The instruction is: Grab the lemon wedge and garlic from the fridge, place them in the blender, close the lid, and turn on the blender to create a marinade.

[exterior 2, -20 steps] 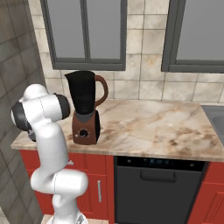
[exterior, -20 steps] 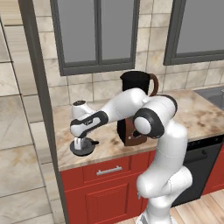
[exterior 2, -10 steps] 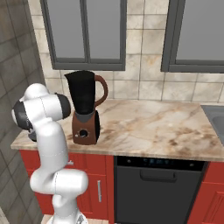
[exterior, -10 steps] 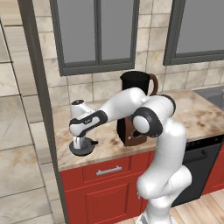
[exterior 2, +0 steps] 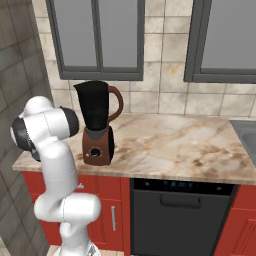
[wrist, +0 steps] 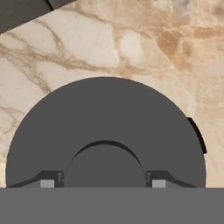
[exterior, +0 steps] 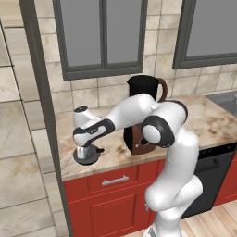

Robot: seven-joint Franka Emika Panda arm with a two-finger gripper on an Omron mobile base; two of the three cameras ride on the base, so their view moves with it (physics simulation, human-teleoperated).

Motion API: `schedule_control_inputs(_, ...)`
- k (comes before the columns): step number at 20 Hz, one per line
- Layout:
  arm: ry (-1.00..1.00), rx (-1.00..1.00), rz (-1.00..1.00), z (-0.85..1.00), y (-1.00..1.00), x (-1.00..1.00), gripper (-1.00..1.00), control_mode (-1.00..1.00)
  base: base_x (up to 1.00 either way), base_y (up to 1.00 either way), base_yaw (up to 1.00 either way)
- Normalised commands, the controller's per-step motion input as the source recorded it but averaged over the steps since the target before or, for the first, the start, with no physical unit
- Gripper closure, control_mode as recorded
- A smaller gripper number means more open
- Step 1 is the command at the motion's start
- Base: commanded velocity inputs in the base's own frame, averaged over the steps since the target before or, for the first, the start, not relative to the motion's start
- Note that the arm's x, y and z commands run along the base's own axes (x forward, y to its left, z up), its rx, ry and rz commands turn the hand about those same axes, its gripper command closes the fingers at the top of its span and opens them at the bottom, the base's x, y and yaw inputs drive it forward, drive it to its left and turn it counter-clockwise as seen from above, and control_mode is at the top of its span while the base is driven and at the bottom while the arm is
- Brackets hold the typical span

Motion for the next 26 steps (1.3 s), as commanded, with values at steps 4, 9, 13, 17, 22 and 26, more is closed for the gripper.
schedule_control_inputs(4, -0.2, 0.0, -0.1, 0.73, 0.0, -0.25, 1.0, -1.0, 0.0, 0.0, 0.0)
schedule_control_inputs(9, -0.24, -0.01, -0.1, 1.0, 0.0, -0.13, 1.0, -1.0, 0.0, 0.0, 0.0)
schedule_control_inputs(13, -0.21, -0.01, -0.07, 1.0, 0.0, -0.17, 1.0, -1.0, 0.0, 0.0, 0.0)
schedule_control_inputs(17, -0.16, 0.0, -0.05, 1.0, -0.06, -0.06, 1.0, -1.0, 0.0, 0.0, 0.0)
schedule_control_inputs(22, -0.12, 0.0, -0.02, 1.0, -0.18, 0.0, 1.0, -1.0, 0.0, 0.0, 0.0)
schedule_control_inputs(26, -0.1, 0.0, 0.0, 1.0, -0.26, 0.0, 1.0, -1.0, 0.0, 0.0, 0.0)
